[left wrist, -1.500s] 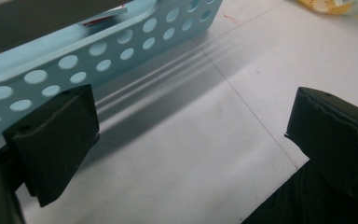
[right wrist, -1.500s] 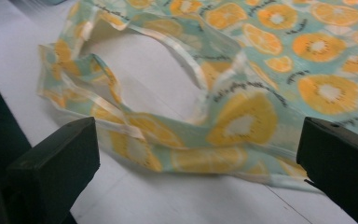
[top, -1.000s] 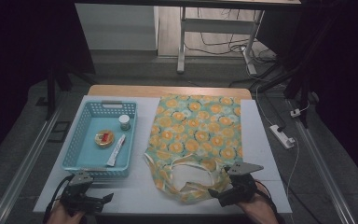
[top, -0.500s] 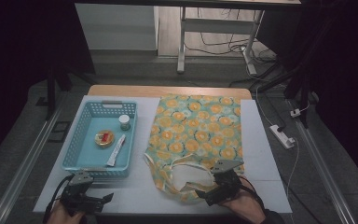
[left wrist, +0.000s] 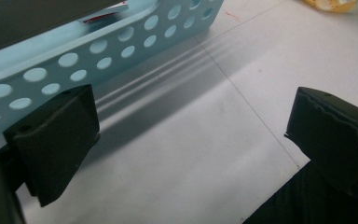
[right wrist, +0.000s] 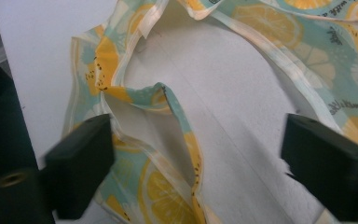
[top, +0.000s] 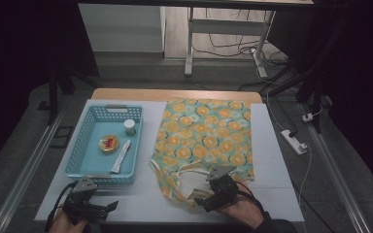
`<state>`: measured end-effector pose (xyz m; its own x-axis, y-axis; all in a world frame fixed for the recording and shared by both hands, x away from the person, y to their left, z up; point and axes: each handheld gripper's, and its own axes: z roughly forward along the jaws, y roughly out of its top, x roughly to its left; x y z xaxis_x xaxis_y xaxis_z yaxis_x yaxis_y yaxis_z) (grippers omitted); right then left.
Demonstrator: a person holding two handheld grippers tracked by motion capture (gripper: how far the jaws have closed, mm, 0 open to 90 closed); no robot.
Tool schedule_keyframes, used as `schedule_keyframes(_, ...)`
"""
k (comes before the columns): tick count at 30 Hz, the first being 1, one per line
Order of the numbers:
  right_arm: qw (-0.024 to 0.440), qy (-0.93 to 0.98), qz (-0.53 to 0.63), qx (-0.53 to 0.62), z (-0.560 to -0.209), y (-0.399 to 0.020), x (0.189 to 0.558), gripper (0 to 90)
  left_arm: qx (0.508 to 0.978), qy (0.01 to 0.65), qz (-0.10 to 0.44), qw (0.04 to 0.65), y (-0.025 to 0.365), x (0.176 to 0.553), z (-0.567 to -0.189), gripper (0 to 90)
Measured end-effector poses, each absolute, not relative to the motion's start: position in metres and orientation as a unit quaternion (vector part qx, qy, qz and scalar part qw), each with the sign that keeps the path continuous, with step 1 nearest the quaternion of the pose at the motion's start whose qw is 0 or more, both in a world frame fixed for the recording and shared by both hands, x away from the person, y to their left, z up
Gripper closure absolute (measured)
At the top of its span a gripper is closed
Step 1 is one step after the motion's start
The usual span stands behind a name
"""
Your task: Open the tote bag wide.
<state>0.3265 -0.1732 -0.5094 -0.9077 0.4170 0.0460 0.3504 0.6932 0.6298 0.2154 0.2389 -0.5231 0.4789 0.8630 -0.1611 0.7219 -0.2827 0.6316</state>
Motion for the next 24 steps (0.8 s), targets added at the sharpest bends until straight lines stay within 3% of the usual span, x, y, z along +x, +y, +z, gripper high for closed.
schedule_keyframes(4,0.044,0.923,0.330,0.193,-0.506,-0.173,0.326,41.3,0.795,0.499,0.107,0.329,0.238,0.215,-0.523,2.8)
schedule_keyframes(14,0.021,0.933,0.311,0.180,-0.506,-0.172,0.330,89.1,0.796,0.498,0.108,0.328,0.238,0.215,-0.523,3.1)
schedule_keyframes(24,0.023,0.921,0.346,0.178,-0.487,-0.177,0.337,89.8,0.795,0.498,0.108,0.328,0.238,0.215,-0.523,3.2)
